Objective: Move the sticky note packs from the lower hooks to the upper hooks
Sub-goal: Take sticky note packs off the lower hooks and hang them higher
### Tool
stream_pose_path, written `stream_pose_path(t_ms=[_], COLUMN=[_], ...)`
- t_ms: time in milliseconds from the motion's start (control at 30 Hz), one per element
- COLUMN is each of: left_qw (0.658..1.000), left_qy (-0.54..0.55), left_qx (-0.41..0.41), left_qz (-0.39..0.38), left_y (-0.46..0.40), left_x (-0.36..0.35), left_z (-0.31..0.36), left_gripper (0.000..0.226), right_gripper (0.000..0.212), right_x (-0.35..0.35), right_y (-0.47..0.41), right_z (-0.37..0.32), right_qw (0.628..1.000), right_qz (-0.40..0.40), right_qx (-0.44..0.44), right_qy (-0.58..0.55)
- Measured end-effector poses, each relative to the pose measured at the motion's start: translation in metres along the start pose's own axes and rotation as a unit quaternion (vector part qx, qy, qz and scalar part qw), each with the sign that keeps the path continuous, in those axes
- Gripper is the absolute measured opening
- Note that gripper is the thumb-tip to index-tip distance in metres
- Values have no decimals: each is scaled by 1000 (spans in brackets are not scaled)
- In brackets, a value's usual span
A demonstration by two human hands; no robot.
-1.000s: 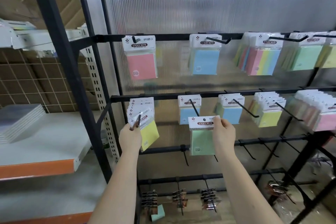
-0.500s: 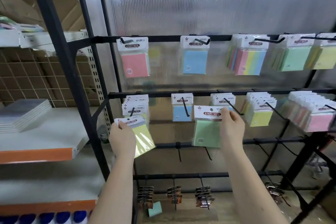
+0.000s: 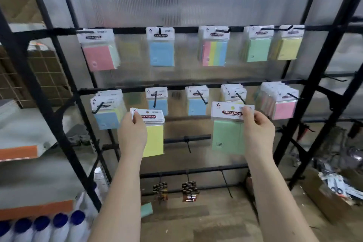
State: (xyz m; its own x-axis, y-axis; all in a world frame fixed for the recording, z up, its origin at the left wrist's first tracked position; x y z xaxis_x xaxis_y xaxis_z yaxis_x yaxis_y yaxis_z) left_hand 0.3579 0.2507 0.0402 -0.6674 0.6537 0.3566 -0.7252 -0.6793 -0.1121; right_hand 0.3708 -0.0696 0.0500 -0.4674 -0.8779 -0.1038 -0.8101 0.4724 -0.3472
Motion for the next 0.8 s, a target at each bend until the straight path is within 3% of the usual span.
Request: stream_pose_path(t_ms=[400,800], left_qw=[996,990], left_qy=[-8,-27], left_qx=[-39,-99], left_qz=[-74,-96], left_y=[85,65], left_x=[-82,-160], left_z=[47,98], left_gripper=[37,38], right_gripper=[19,24], right_x=[137,146], right_y=[-11,-90], right_z=[-9,-6], right_qw=[997,993], right_qz=[62,97], right_qx=[-16,22], right_qy=[36,61])
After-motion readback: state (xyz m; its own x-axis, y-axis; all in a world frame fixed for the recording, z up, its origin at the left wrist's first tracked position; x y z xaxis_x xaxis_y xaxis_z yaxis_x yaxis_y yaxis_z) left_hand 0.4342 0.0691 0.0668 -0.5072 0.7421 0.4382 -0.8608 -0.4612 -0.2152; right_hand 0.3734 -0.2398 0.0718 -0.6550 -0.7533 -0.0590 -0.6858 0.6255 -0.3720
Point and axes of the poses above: each hand's wrist, its own y-axis away from the middle knuckle, its own x-axis out of the back of the hand, z = x × y, the point moved 8 cm from there along -y, towards the middle knuckle, and after that the axes turned 6 degrees about x, right-handed, at the moved point
